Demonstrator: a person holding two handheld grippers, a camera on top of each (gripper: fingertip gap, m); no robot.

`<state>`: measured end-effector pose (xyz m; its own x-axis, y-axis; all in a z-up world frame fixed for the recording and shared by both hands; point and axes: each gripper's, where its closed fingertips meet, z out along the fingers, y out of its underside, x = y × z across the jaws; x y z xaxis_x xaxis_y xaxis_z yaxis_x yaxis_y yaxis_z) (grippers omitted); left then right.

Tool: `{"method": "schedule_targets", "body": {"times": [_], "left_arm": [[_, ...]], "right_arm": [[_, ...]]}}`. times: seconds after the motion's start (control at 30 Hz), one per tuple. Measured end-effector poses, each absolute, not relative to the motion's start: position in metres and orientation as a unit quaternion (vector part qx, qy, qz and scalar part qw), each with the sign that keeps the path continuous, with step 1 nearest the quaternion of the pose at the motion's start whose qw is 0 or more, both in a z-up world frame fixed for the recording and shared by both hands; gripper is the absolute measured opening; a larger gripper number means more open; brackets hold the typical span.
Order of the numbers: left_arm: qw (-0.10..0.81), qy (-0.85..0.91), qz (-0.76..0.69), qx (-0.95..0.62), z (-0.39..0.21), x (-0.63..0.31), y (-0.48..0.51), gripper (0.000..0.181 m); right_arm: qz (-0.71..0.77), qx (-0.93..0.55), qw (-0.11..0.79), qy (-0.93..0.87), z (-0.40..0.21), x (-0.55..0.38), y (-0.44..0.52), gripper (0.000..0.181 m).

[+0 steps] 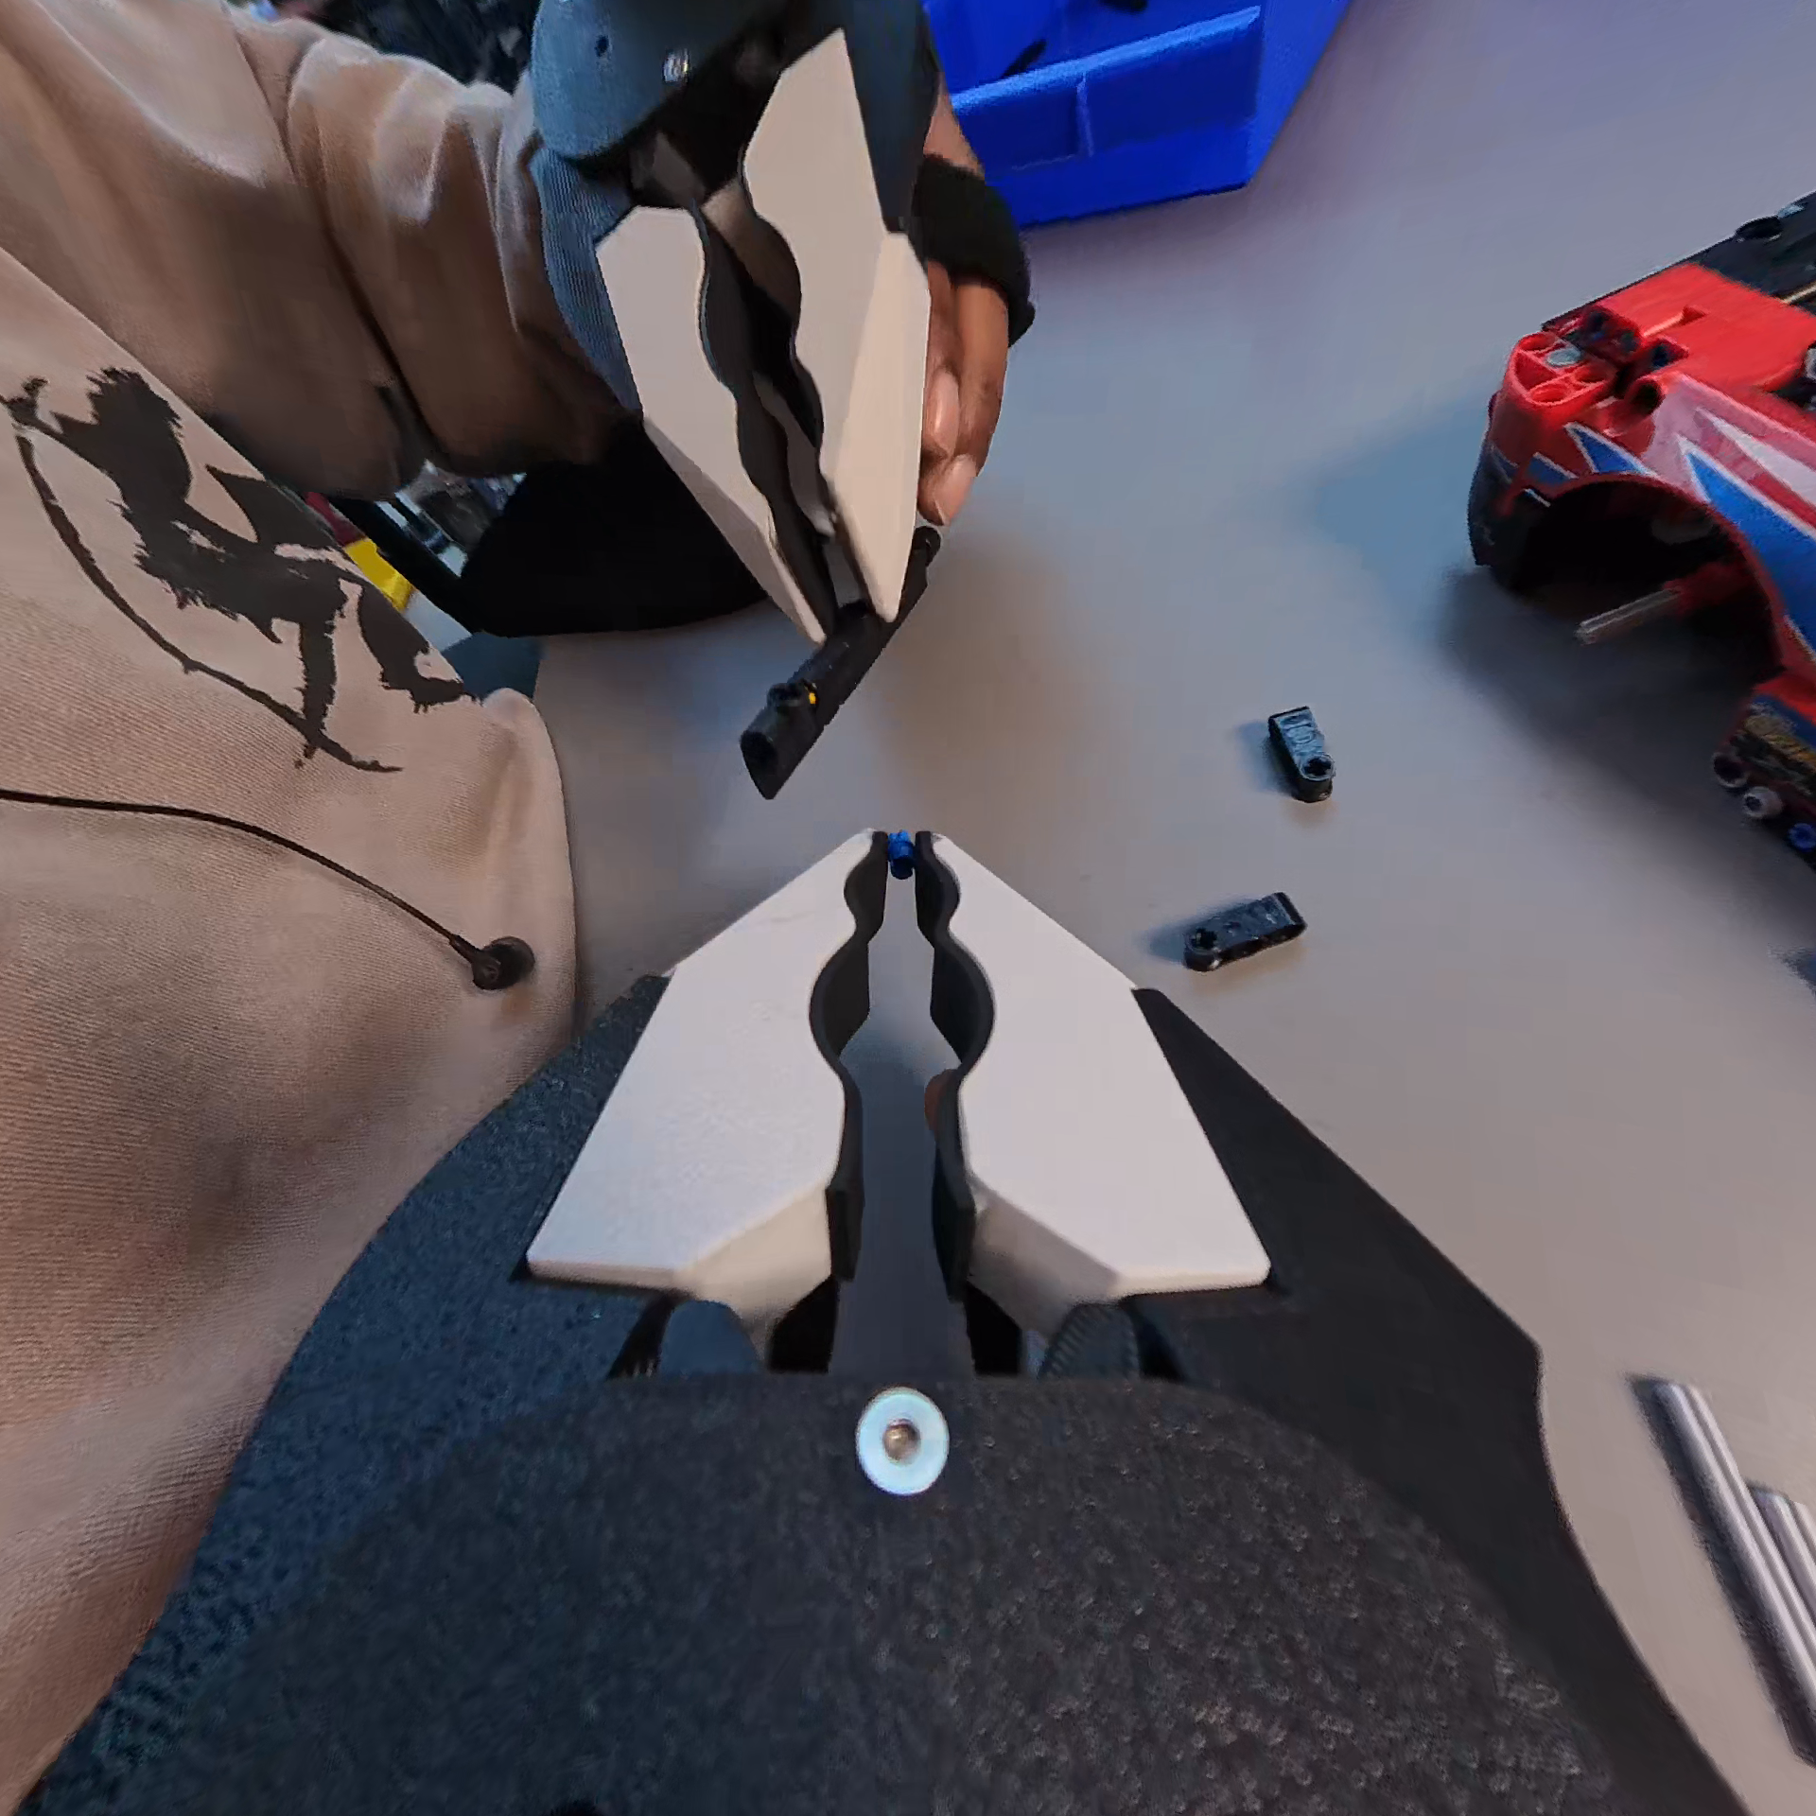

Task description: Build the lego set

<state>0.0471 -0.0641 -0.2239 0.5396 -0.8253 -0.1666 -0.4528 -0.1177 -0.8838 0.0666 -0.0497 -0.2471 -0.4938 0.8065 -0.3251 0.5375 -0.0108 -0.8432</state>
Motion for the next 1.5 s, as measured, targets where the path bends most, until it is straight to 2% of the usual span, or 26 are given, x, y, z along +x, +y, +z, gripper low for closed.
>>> {"method": "schedule_targets", "body": {"times": [0.13, 0.27, 0.63, 0.8, 0.97, 1.2, 1.3, 1.4, 1.5], "left_arm": [[0.540, 0.378, -0.234, -0.715, -0.211, 0.055, -0.050, 0.006], [0.538, 0.346, -0.268, -0.721, -0.212, 0.062, -0.041, 0.006], [0.456, 0.327, -0.345, -0.753, -0.235, 0.072, -0.047, 0.011], [0.426, 0.335, -0.379, -0.750, -0.238, 0.078, -0.053, 0.016], [0.409, 0.328, -0.429, -0.736, -0.232, 0.083, -0.060, 0.012], [0.445, 0.300, -0.375, -0.755, -0.228, 0.066, -0.042, 0.006], [0.453, 0.251, -0.412, -0.750, -0.215, 0.048, -0.039, 0.005], [0.408, 0.231, -0.426, -0.773, -0.229, 0.050, -0.042, 0.005], [0.358, 0.224, -0.433, -0.797, -0.244, 0.060, -0.044, 0.005]], "right_arm": [[0.506, -0.465, 0.152, -0.710, -0.247, 0.063, -0.059, 0.003], [0.524, -0.451, 0.183, -0.699, -0.233, 0.055, -0.057, 0.003], [0.504, -0.419, 0.162, -0.738, -0.248, 0.062, -0.064, 0.003], [0.485, -0.357, 0.192, -0.775, -0.247, 0.068, -0.072, 0.003], [0.478, -0.312, 0.224, -0.790, -0.242, 0.071, -0.076, 0.003], [0.474, -0.391, 0.211, -0.760, -0.239, 0.065, -0.050, 0.003], [0.518, -0.423, 0.220, -0.710, -0.220, 0.067, -0.021, 0.003], [0.561, -0.396, 0.241, -0.685, -0.191, 0.073, -0.008, 0.002], [0.509, -0.345, 0.262, -0.744, -0.197, 0.076, -0.010, 0.003]]}}
